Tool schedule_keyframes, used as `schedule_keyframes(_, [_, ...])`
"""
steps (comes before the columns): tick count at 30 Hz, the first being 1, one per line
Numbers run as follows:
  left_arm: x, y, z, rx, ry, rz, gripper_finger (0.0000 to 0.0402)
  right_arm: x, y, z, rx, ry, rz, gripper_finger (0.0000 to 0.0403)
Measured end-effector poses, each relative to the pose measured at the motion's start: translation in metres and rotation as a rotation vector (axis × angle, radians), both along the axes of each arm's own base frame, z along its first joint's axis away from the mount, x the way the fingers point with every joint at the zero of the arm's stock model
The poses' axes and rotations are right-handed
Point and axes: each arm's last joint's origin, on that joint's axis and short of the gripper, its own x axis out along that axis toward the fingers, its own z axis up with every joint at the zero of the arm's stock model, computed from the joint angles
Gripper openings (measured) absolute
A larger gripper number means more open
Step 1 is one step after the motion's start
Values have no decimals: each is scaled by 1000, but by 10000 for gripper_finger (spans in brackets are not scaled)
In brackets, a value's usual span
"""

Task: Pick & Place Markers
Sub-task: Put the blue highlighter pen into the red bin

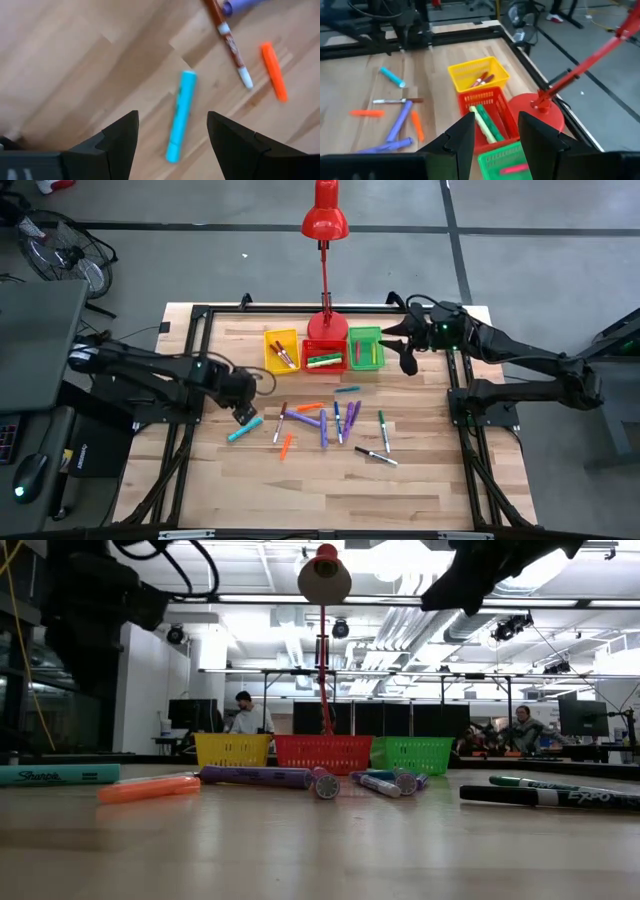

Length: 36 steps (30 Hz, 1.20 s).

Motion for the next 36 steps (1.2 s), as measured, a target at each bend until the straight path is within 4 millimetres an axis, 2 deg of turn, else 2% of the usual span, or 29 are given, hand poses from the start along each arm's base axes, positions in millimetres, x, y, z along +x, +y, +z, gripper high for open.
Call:
schedule_keyframes(7, [4,-31,-15,-1,89,-65,232,0,3,-1,25,3,121,140])
schedule_keyframes(12, [12,-43,-31,15,169,-115,232,-1,5,-3,20,20,172,140])
schedule_keyframes(22, [32,-52,-52,3,173,-185,232,-2,8,-5,57,34,243,140])
schedule_keyframes(36, [37,-53,-79,51,311,-217,232,-3,9,-7,71,52,249,140])
